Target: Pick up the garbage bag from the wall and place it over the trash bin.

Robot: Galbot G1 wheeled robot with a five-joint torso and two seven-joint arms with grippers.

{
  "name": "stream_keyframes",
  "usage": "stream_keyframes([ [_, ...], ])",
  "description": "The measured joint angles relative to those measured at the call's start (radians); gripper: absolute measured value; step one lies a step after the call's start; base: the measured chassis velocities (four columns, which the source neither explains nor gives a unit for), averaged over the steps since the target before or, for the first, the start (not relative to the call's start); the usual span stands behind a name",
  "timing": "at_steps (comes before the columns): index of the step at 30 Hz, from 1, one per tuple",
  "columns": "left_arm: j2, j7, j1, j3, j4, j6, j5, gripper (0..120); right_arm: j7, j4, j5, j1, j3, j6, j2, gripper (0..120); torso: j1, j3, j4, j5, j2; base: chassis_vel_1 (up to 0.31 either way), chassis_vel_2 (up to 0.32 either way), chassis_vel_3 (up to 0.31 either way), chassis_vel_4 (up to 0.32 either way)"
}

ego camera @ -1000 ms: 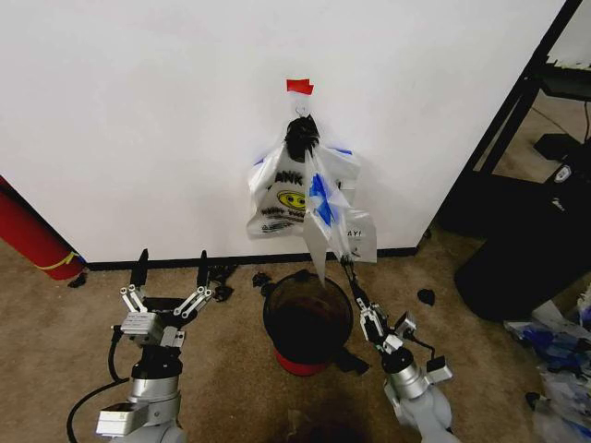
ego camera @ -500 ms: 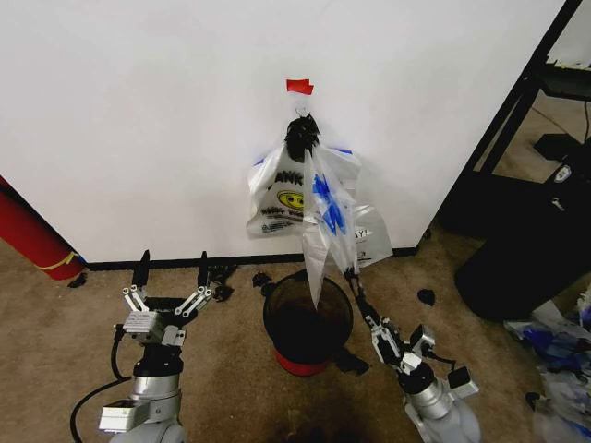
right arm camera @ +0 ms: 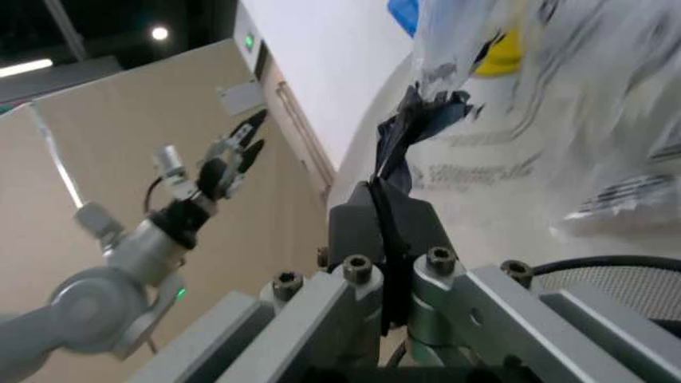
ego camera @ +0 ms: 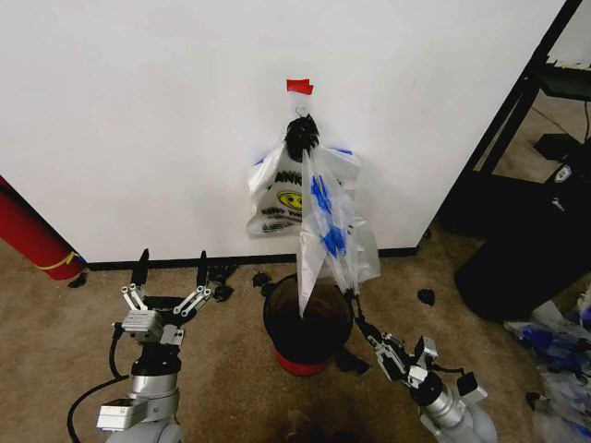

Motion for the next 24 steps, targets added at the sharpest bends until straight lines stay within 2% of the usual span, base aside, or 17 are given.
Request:
stream_keyframes([
  [10, -0.011, 0.003, 0.004, 0.006, 0.000, 0.000, 0.004, 100, -0.178, -0.064, -0.032, -0.002, 0.068, -0.049, 0.005, 0, 0.000, 0.000, 0.0000, 0.0000, 0.000, 0.000, 0.000, 0.000, 0.000],
  [16, -0.016, 0.005, 0.007, 0.008, -0.003, -0.002, 0.008, 100, -0.199, -0.099, -0.032, 0.007, 0.085, -0.049, 0.010, 0, 0.000, 0.000, 0.0000, 0.0000, 0.000, 0.000, 0.000, 0.000, 0.000],
  [18, -0.016, 0.005, 0.007, 0.009, -0.003, -0.002, 0.010, 100, -0.188, -0.096, -0.019, 0.010, 0.083, -0.041, 0.013, 0, 0.000, 0.000, -0.0001, -0.0001, 0.000, 0.000, 0.000, 0.000, 0.000],
  [22, -0.013, 0.006, 0.003, 0.012, -0.003, -0.002, 0.014, 100, -0.084, -0.040, 0.045, 0.016, 0.046, -0.001, 0.020, 0, 0.000, 0.000, -0.0001, -0.0001, 0.000, 0.000, 0.000, 0.000, 0.000],
  [23, -0.009, 0.006, -0.002, 0.015, 0.000, -0.001, 0.017, 100, 0.018, 0.005, 0.084, 0.024, 0.014, 0.027, 0.024, 0, 0.000, 0.000, -0.0001, -0.0002, 0.000, 0.000, 0.000, 0.000, 0.000],
  [24, -0.007, 0.006, -0.004, 0.016, 0.001, -0.001, 0.017, 100, 0.055, 0.020, 0.096, 0.028, 0.001, 0.038, 0.025, 0, 0.000, 0.000, -0.0001, -0.0004, 0.000, 0.000, 0.000, 0.000, 0.000],
])
